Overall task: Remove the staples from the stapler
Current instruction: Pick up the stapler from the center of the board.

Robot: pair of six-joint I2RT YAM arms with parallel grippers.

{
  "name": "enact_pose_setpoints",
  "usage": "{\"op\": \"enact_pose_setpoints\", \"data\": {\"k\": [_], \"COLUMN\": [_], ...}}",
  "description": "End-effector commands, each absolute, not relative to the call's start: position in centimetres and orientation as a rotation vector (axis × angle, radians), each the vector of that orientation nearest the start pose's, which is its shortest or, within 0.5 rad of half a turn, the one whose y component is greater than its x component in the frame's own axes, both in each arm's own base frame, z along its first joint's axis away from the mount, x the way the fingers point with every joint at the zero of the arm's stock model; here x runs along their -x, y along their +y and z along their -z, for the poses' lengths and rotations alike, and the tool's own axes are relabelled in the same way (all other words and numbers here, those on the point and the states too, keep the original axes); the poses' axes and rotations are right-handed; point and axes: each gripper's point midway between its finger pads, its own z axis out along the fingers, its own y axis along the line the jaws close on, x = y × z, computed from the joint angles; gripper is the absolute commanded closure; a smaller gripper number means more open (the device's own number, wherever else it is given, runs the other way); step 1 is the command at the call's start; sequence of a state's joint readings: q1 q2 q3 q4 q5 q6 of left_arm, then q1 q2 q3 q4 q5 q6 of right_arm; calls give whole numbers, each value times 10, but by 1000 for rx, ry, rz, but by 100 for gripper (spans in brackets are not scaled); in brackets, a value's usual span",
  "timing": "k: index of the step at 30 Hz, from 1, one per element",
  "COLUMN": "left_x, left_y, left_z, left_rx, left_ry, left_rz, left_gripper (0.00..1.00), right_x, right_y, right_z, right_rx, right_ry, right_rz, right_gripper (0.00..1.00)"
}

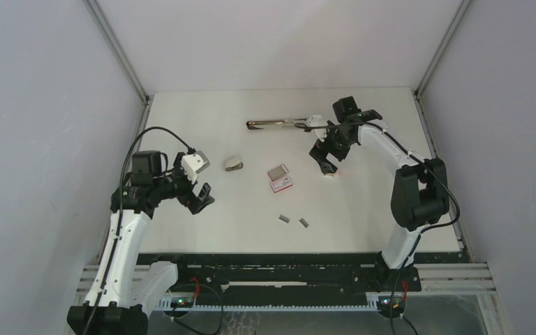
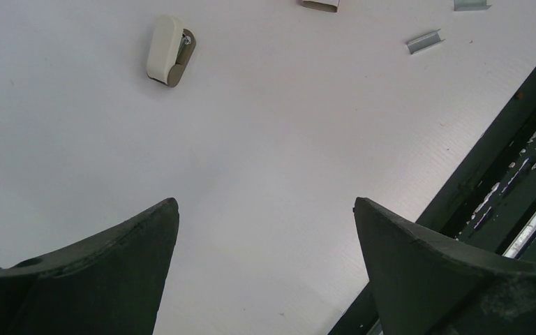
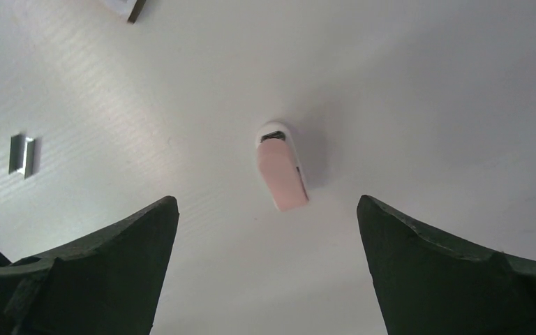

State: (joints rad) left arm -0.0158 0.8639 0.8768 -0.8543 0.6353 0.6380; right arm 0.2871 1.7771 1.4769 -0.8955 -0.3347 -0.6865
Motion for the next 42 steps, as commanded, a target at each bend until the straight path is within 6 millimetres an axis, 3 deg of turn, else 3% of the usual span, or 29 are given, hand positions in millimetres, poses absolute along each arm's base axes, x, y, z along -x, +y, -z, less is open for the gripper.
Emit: {"op": "enact_pose_setpoints", "data": {"k": [1, 13, 25, 33, 42], "left_x": [-216, -216, -217, -216, -216], "left_y": [-91, -92, -92, -92, -93], "left_z": [-182, -180, -178, -180, -178], "left_rx": [-990, -992, -996, -998, -1002], "left_ry": [2002, 2010, 2014, 2009, 2016], "left_rz": [465, 475, 481, 481, 494], "left_gripper": [0, 0, 0, 0, 0], "right_x": [-351, -358, -363, -361, -354], "right_y": [152, 147, 138, 136, 140], "right_z": [-102, -68, -48, -41, -46], "right_rx": [1530, 1638, 1679, 1707, 1737], "right_ry": [2229, 2244, 2281, 2291, 2263], "right_rz": [-370, -244, -183, -180, -238], "right_gripper": [1, 18, 30, 48, 81]}}
